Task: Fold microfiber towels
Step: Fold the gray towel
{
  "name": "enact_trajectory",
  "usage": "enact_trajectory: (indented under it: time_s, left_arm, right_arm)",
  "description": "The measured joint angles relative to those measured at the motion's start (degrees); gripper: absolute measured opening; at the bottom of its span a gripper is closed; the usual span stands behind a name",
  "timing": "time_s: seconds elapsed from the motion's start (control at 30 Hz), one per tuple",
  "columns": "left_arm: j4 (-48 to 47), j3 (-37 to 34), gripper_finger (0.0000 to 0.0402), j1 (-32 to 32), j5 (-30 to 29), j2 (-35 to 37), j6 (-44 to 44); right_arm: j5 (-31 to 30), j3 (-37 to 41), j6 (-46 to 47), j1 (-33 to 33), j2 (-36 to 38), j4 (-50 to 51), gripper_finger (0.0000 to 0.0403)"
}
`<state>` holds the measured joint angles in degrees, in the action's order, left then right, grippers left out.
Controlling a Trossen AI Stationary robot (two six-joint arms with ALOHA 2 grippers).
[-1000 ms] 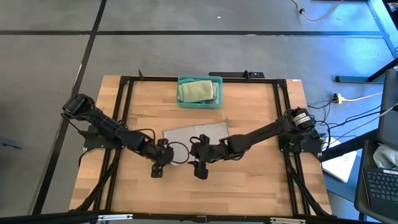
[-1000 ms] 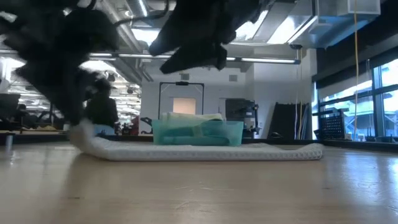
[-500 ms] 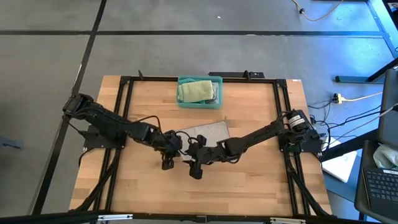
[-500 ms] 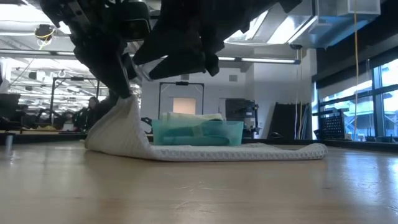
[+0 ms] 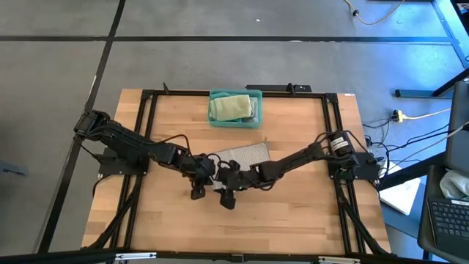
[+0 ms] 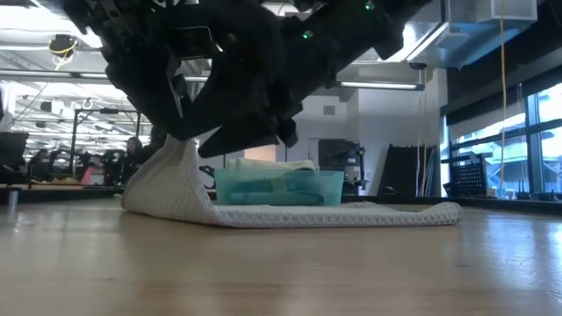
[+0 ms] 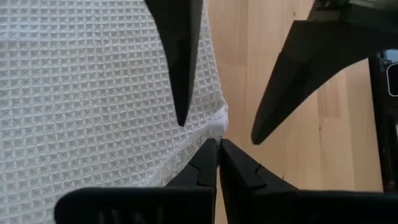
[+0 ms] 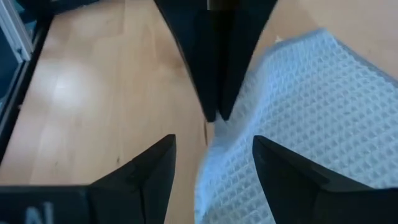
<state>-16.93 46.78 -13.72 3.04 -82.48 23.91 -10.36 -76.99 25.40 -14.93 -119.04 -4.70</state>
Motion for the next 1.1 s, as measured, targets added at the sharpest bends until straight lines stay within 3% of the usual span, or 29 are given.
enact_trajectory:
  time_s: [0.27,0.53,0.8,0.97,1.1]
  left_arm:
    - [3.9,0.0,0.0001,0.0,0.8,0.0,0.2]
    - [5.9,0.0,0.0001,0.1,0.3,0.0,1.5]
    - [5.9,0.0,0.0009,0.8,2.0,0.0,1.2]
    - [3.0,0.0,0.0030,2.1,3.0,2.3,-4.1]
    - [-1.9,0.1,0.0058,2.2,6.8,4.2,-11.8]
  right_arm:
    - [-1.7,0.0,-0.2,0.2,-0.7,-1.5,0.0207]
    - [-1.0,0.0,-0.3,1.2,-0.7,-1.1,0.0128]
    - [7.8,-0.1,-0.1,1.7,-0.6,1.9,0.0016]
    - [17.5,-0.1,-2.5,-0.1,-0.6,10.1,0.0017]
    - [20.5,-0.1,-4.6,-1.6,-0.5,13.0,0.0009]
